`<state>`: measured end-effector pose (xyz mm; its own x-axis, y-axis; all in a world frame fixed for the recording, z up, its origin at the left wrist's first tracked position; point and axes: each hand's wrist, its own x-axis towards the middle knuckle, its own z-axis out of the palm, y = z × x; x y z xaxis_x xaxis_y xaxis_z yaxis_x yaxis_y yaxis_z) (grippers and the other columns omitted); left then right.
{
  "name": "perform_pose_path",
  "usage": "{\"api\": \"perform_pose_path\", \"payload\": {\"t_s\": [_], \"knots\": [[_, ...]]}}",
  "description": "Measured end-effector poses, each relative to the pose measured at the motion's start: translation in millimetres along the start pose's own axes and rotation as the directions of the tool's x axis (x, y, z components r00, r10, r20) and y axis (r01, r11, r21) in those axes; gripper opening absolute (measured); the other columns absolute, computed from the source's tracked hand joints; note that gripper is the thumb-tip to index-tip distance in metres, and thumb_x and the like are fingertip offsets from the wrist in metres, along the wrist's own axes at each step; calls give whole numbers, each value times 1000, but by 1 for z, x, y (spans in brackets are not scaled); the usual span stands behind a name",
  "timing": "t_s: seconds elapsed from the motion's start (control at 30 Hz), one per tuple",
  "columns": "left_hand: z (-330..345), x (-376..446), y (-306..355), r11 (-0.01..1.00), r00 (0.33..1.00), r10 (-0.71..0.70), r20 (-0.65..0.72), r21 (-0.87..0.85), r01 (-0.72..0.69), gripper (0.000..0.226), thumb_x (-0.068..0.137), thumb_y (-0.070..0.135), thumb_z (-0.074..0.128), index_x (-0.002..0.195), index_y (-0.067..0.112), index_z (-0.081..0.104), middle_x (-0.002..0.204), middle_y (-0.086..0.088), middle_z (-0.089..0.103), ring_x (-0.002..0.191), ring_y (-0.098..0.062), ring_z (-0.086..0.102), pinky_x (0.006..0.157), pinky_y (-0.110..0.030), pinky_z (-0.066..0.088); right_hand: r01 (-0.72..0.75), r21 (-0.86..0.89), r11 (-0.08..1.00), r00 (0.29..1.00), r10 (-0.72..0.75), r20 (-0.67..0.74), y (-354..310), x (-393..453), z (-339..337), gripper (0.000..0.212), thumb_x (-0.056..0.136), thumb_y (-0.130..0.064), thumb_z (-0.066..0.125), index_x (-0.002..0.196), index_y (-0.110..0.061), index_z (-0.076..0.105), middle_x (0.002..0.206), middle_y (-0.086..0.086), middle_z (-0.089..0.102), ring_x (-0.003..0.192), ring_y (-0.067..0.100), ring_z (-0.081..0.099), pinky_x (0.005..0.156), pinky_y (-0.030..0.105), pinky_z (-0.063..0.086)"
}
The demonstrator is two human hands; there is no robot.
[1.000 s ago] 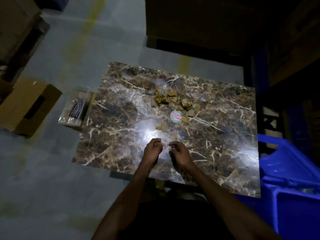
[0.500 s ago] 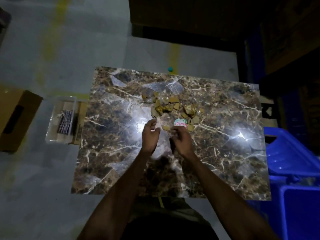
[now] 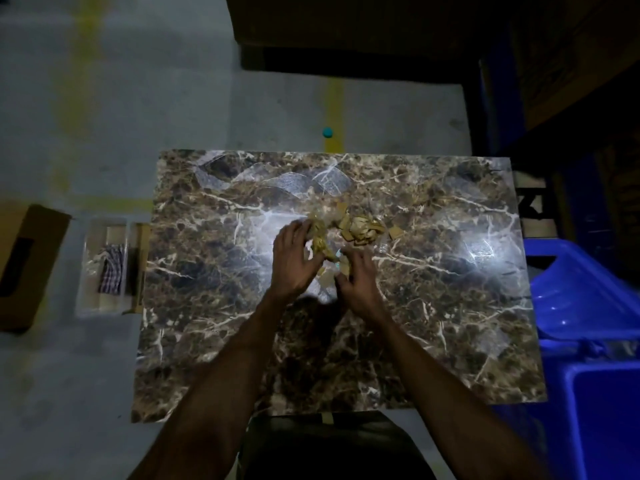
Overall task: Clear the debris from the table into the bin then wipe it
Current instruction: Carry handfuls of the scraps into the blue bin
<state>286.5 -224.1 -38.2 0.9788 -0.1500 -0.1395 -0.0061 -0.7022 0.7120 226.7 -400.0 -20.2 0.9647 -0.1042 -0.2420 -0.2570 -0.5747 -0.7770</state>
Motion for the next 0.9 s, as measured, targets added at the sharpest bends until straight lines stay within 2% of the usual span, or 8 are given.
{"api": "perform_pose_path", "payload": {"t_s": [0.13, 0.2, 0.33, 0.47, 0.63, 0.73, 0.83, 0.9], "knots": [[8, -28, 6, 986, 997, -31, -67, -163, 19, 65, 89, 37, 72, 149, 25, 51, 156, 5, 41, 148, -16, 30, 121, -47, 30, 103, 96, 990, 985, -88, -148, -9, -19, -15, 31, 92, -37, 60, 118, -21, 65, 118, -8, 51, 118, 8, 52, 98, 32, 46], [8, -36, 5, 957, 990, -84, -116, -285, 48, 62, 87, 21, 76, 145, 26, 55, 154, 15, 40, 149, -13, 30, 121, -46, 33, 100, 135, 986, 962, -61, -268, -13, -17, -29, 28, 92, -35, 60, 114, -20, 66, 115, -7, 49, 115, 6, 52, 92, 29, 48], [10, -34, 6, 840, 963, -229, -143, -530, 121, 53, 95, 28, 63, 147, 20, 54, 157, 10, 39, 150, -16, 36, 121, -49, 37, 3, 185, 983, 897, 80, -435, -4, 20, -52, 35, 97, -19, 62, 130, -7, 61, 132, 2, 45, 122, 11, 46, 102, 19, 43], [26, -21, 22, 826, 946, -285, -154, -540, 161, 48, 101, 32, 59, 148, 27, 52, 154, 8, 47, 146, -14, 42, 118, -53, 38, -58, 248, 967, 941, 135, -309, 8, 52, -49, 46, 105, -32, 54, 150, -21, 50, 160, 2, 34, 147, 17, 33, 117, 18, 31], [54, -6, 41, 805, 921, -343, -186, -564, 186, 40, 105, 35, 56, 145, 31, 56, 153, 19, 47, 149, -11, 37, 120, -51, 35, -103, 301, 948, 975, 155, -157, 8, 47, -16, 38, 108, -34, 50, 145, -30, 53, 158, -3, 42, 149, 16, 34, 120, 35, 33], [63, -3, 44, 784, 911, -355, -210, -597, 168, 36, 106, 32, 52, 141, 33, 57, 148, 27, 49, 146, -13, 41, 120, -53, 35, -28, 367, 930, 981, 96, -168, 3, 38, -1, 31, 108, -23, 48, 136, -17, 60, 145, 1, 54, 139, 19, 47, 117, 44, 39], [66, -3, 52, 719, 919, -361, -159, -675, 165, 37, 106, 29, 52, 142, 33, 58, 151, 11, 51, 144, -19, 46, 116, -54, 41, -69, 471, 880, 983, 139, -116, -15, 28, 6, 28, 109, -12, 47, 133, -7, 60, 139, 6, 56, 128, 0, 54, 104, 22, 47], [68, -5, 64, 658, 916, -381, -123, -732, 176, 36, 105, 23, 53, 141, 25, 59, 149, 2, 53, 140, -17, 50, 114, -45, 44, -87, 493, 866, 973, 180, -144, -27, 23, 9, 27, 109, -10, 46, 134, -10, 58, 136, 3, 56, 123, -3, 57, 100, 18, 47]]}}
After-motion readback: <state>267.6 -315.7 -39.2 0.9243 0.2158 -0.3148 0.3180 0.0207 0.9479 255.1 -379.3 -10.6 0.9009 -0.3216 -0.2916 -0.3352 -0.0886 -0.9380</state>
